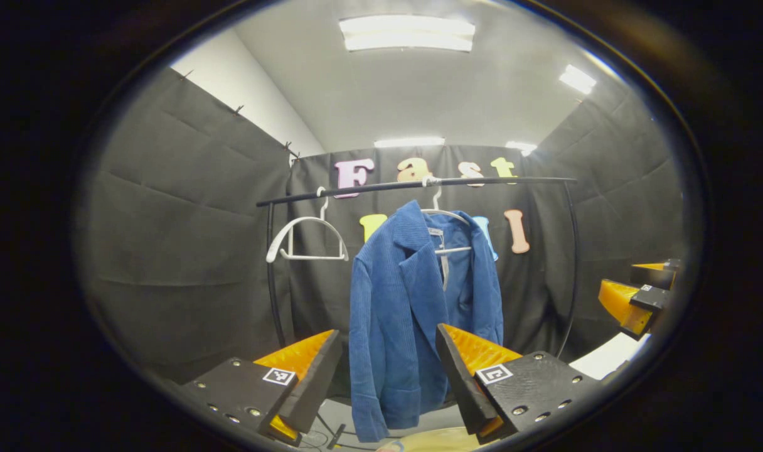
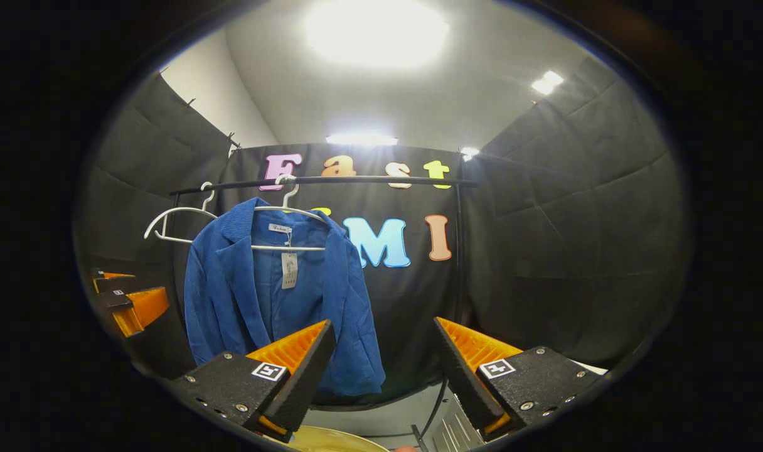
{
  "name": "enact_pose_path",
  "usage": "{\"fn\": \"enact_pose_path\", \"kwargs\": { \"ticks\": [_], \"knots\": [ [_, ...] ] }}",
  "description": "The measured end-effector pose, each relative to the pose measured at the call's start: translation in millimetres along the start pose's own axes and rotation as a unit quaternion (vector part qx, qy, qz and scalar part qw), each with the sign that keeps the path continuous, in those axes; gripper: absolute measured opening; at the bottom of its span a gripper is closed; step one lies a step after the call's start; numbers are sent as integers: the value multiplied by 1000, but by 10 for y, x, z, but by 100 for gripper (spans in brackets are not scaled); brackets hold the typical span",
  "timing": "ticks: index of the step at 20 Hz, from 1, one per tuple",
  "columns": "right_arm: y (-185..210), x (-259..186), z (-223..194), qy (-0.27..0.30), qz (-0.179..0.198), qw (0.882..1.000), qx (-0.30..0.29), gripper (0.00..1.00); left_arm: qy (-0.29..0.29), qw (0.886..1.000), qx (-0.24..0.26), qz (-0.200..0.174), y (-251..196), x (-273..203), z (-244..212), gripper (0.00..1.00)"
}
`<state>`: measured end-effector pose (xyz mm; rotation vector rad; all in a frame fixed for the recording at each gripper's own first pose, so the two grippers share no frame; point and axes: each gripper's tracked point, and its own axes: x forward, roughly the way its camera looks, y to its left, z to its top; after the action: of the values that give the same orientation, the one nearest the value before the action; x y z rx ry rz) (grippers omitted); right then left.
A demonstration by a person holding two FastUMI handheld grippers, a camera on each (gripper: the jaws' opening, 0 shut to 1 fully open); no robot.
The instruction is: Grasp the clothes on the hanger with both hands and then place them into the laundry hamper below.
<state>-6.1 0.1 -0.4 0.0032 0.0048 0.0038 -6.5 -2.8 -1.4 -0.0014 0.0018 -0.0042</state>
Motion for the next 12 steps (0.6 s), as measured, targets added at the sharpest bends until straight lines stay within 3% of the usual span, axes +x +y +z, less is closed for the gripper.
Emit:
{"fn": "enact_pose_path", "kwargs": {
  "ticks": [6, 7, 11, 12],
  "knots": [
    [102, 85, 165, -13, 14, 1000, 0, 94, 3, 1000, -3, 2, 10, 70, 95, 94],
    [119, 113, 200, -16, 17, 1000, -2, 95, 0, 1000, -4, 1, 4, 108, 148, 88],
    [238, 292, 375, -29, 33, 999, 2, 95, -17, 1000, -2, -1, -24, 265, 365, 88],
    [274, 357, 415, -32, 38, 999, 5, 95, -21, 1000, -3, 0, -41, 308, 417, 94]
  ]
}}
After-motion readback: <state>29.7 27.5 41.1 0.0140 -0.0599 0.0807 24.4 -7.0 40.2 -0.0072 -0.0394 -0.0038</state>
